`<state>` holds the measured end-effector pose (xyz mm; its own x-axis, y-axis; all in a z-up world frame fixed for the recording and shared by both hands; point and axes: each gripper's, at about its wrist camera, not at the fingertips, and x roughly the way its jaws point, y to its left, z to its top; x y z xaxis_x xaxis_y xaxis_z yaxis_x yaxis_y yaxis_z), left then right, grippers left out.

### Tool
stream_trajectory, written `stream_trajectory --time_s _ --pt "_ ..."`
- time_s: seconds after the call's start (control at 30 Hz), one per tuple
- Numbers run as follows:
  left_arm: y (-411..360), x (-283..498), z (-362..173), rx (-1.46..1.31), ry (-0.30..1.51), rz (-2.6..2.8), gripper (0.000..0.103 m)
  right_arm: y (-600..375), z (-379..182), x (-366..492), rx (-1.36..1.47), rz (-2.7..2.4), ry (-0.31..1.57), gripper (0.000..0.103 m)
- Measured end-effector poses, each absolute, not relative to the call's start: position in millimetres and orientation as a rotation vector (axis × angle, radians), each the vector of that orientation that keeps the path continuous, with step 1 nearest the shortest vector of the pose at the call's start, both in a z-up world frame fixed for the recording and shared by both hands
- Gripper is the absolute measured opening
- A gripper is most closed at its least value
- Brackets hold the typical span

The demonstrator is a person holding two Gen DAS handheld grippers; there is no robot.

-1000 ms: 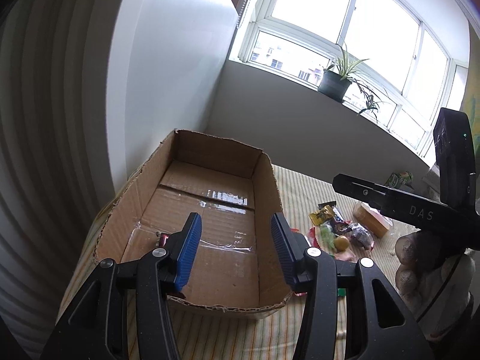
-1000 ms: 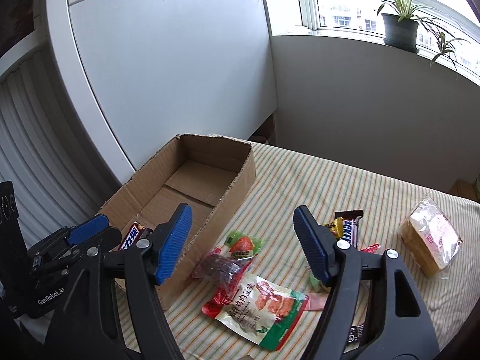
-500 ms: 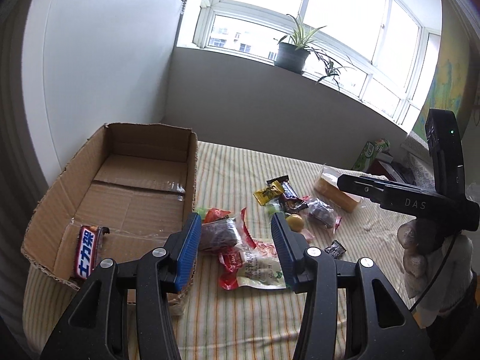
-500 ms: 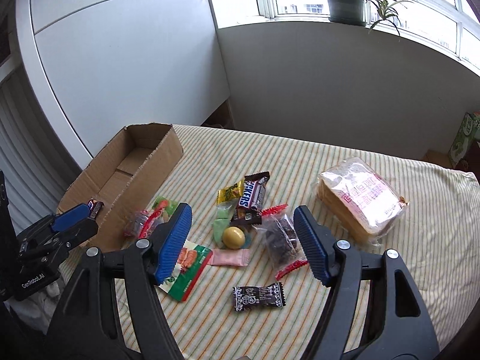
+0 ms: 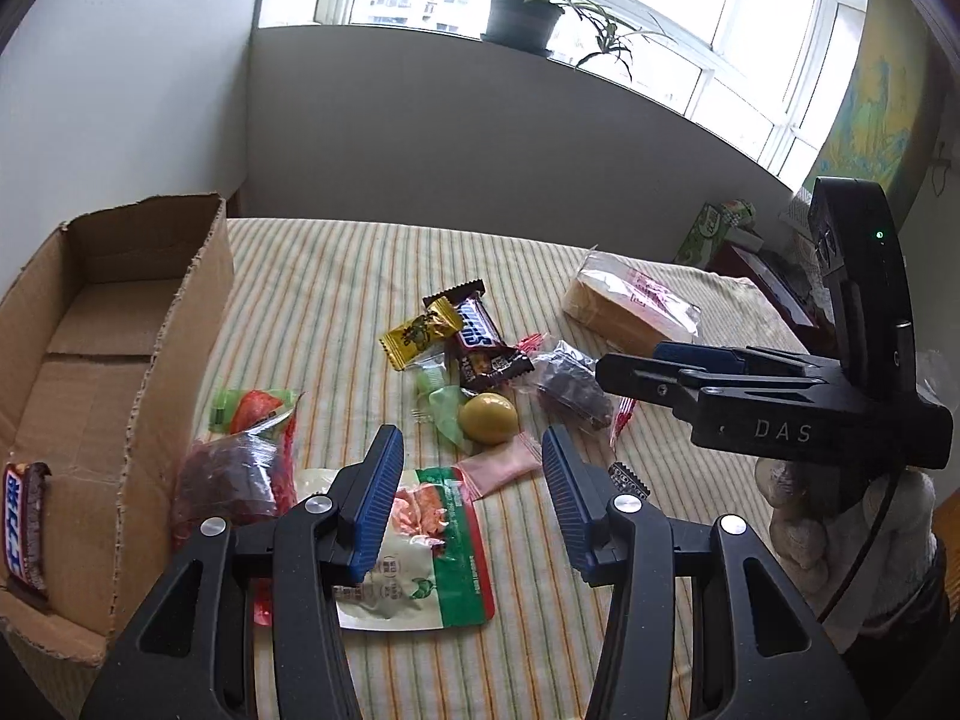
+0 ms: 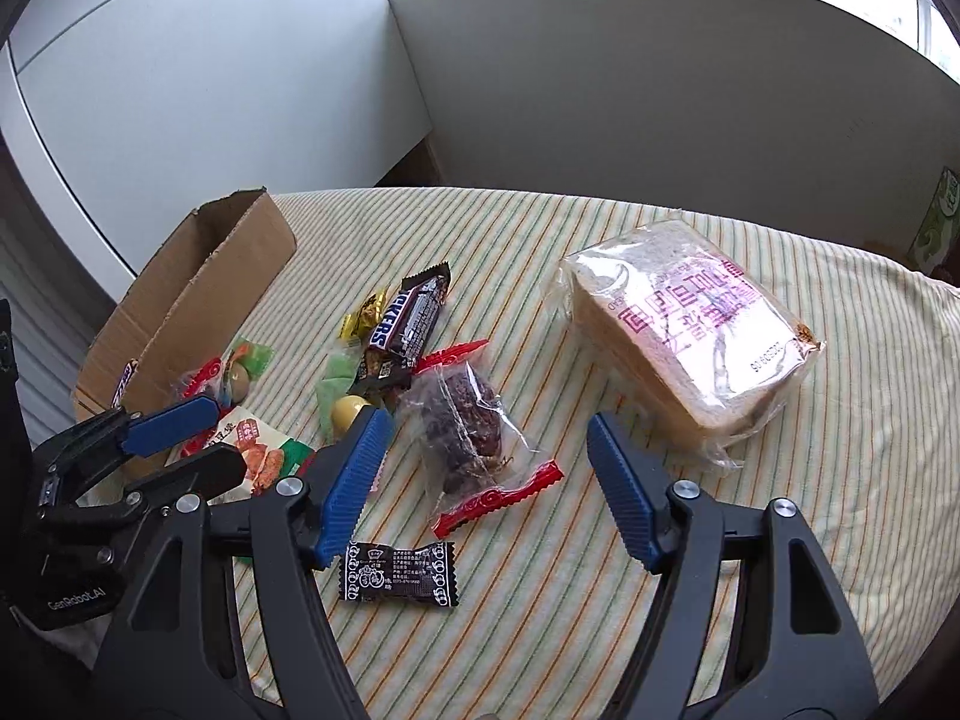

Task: Organize snacks
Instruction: 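Grasp the yellow round candy with the left gripper while the right grasps another clear meat bag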

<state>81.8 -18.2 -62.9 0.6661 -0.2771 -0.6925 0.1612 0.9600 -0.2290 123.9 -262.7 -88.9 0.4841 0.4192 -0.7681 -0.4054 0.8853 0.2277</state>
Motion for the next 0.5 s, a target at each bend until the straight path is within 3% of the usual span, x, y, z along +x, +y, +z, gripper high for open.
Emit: stream_trajectory --time_s 0.33,0.5 --pt "-34 102 -80 -0.116 0.873 -0.25 0.047 -246 -115 142 -0.014 0.575 1.021 0.073" --pt "-42 112 -85 -0.071 0.906 -0.248 0.046 -247 -119 146 -0.017 0.565 1.035 0.054"
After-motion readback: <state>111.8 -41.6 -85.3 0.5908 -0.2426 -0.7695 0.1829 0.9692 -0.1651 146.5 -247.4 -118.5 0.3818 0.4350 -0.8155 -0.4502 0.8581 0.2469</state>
